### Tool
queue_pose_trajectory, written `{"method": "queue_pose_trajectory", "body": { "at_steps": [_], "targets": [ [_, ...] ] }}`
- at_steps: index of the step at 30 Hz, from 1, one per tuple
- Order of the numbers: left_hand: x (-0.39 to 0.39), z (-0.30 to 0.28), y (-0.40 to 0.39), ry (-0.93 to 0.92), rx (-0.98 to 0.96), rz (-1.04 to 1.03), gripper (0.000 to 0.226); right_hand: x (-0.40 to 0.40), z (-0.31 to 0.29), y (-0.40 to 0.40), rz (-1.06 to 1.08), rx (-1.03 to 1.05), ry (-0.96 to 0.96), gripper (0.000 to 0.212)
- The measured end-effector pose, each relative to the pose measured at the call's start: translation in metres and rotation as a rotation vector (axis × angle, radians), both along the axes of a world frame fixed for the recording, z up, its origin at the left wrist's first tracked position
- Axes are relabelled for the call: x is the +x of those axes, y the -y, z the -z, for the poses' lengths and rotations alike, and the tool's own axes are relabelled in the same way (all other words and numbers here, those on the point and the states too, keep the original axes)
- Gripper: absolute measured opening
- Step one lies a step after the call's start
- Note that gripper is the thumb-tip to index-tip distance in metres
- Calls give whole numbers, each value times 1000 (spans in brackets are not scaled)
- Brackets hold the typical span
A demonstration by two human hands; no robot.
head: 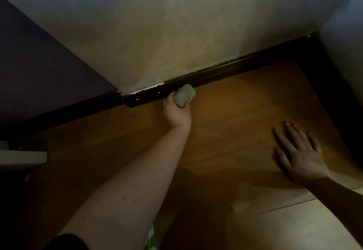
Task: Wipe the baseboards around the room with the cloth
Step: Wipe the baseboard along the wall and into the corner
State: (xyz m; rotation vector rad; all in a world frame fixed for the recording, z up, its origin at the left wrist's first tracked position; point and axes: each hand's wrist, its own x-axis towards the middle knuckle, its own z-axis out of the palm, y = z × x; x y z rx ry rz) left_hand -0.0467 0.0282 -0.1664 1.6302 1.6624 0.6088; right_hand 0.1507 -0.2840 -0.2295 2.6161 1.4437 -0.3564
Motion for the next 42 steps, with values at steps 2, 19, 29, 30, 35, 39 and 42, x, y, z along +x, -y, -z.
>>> {"method": "queue_pose_trajectory", "body": {
  "at_steps": [2,19,29,30,35,39,42],
  "targets": [
    [-10,1,-5,-15,-1,-5,49,-3,-4,-2,1,8,5,61],
    [-61,-2,-27,-93,61,8,50,-98,-18,-48,-226,67,-95,64],
    [-108,-1,-42,-95,52,-74,48,-95,-12,-47,-217,30,-69,64],
    [-111,-1,-44,-101,56,-68,47,-95,-12,-46,-216,34,-69,64],
    [-127,-1,-48,-105,52,-145,46,-95,-12,-46,-216,60,-89,65],
    [-147,-10,-51,-133,26,-253,48,-94,-13,-45,-219,59,-97,65],
    [-149,-16,-41,-155,104,-140,46,-94,-14,-46,-217,58,-103,66]
  ]
}}
